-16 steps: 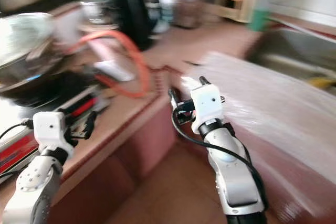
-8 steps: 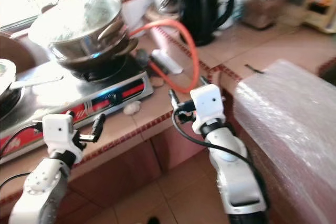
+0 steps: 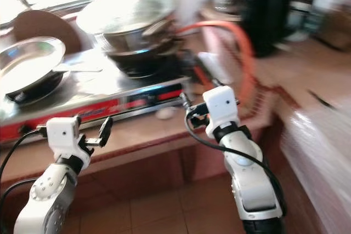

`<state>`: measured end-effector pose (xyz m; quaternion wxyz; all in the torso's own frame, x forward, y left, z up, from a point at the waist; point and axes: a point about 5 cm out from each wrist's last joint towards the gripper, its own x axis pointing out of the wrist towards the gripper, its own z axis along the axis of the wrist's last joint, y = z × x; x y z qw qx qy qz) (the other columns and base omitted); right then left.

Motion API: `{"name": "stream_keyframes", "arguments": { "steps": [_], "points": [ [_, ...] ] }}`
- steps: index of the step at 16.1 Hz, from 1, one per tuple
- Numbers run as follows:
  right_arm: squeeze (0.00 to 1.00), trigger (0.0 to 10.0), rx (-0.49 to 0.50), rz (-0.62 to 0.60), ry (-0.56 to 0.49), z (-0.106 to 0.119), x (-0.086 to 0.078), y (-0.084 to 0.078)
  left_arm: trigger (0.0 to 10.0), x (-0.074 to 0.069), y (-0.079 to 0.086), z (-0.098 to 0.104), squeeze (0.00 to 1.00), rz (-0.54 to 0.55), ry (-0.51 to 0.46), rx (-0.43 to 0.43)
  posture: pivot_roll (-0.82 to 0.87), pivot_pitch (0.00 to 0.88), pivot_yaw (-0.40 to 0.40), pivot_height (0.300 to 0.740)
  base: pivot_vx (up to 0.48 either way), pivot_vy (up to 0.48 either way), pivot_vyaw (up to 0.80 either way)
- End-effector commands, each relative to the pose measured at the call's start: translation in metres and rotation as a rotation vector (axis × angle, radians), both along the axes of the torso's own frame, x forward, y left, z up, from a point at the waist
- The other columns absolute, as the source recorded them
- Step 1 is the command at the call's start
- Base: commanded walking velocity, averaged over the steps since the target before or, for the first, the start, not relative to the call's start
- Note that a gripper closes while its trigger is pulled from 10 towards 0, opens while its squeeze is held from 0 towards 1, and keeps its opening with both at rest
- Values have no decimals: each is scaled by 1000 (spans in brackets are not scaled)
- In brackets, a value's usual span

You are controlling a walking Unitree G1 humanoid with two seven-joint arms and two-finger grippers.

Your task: Kitchen organization

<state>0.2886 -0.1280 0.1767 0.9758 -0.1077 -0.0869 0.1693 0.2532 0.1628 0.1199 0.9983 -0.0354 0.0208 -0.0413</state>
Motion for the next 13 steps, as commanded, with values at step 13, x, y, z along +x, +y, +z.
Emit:
{"name": "stream_keyframes", "arguments": {
  "steps": [13],
  "points": [
    [0,10000,11,28,74,-27,-4,1,10000,-9,10,-37,0,15,128,-22,-175,81,80,740,0,0,352]
  ]
}}
